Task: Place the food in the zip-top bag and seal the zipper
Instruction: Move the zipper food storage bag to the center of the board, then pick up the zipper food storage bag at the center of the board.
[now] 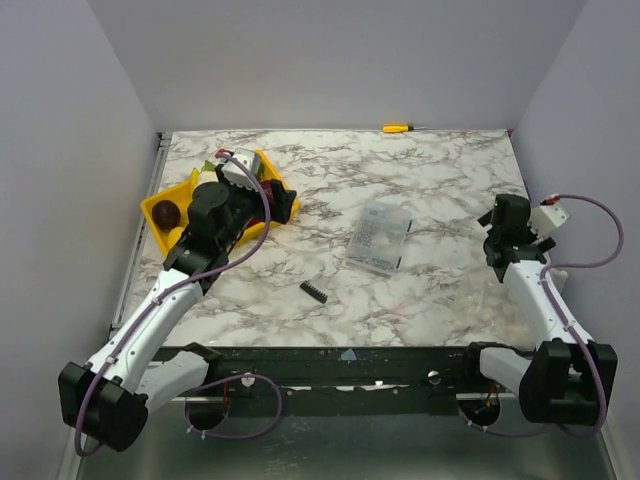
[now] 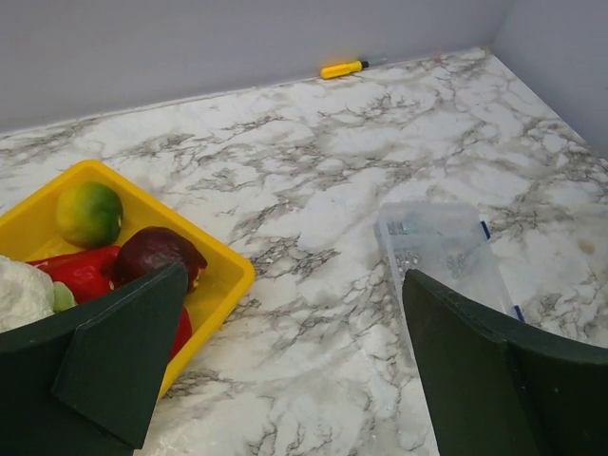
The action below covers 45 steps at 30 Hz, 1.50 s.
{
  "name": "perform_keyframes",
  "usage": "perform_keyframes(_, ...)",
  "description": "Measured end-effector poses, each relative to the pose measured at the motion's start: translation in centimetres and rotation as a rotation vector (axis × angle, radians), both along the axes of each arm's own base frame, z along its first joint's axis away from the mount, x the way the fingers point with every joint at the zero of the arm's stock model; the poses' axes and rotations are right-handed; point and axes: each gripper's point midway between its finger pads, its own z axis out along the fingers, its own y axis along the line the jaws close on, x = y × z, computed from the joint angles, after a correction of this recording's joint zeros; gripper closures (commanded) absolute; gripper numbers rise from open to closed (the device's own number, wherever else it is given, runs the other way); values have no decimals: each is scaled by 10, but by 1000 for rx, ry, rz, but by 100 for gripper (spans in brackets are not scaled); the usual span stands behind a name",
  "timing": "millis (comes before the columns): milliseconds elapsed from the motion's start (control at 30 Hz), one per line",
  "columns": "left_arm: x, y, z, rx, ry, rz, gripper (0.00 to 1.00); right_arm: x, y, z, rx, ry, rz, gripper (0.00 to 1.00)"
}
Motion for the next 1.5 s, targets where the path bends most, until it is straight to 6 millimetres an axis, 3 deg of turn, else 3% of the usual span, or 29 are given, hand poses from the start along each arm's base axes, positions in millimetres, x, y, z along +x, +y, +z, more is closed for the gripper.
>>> perform_keyframes(167, -6, -18, -5, -1, 20, -72, 1, -29, -32, -33, 83, 60, -125, 0)
perform_keyframes(300, -5, -28, -9, -4, 46, -111, 1, -44, -34, -56, 138, 111, -149, 0)
perform_keyframes(400, -6, -33, -9, -17, 60, -130, 1, -44, -25, -72, 190, 158, -113, 1)
perform_keyframes(533, -10, -39, -5, -41, 68, -168, 1, -36, 6, -94, 293, 182, 56, 0)
perform_keyframes(667, -13, -45, 2, -62, 68, -197, 1, -29, 58, -107, 390, 167, 305, 0)
perform_keyframes(833, -15, -48, 1, -76, 83, -213, 1, -4, 122, -88, 428, 101, 621, 1)
perform_keyframes(967, -15, -49, 0, -79, 88, -219, 1, 14, 145, -67, 414, 87, 725, 1)
perform_keyframes(1033, -15, -49, 0, -82, 90, -220, 2, 23, 137, -51, 384, 76, 664, 0)
perform_keyframes(1200, -17, -51, 0, -92, 98, -230, 2, 54, 89, -8, 369, 69, 261, 0)
perform_keyframes(1267, -18, -52, 0, -96, 101, -233, 1, 67, 74, 0, 373, 85, 122, 0)
perform_keyframes(1333, -18, -52, 0, -99, 103, -236, 1, 77, 65, -1, 378, 115, 13, 0)
perform_keyframes(1500, -19, -53, 0, -107, 111, -238, 2, 88, 52, -39, 383, 316, -229, 0)
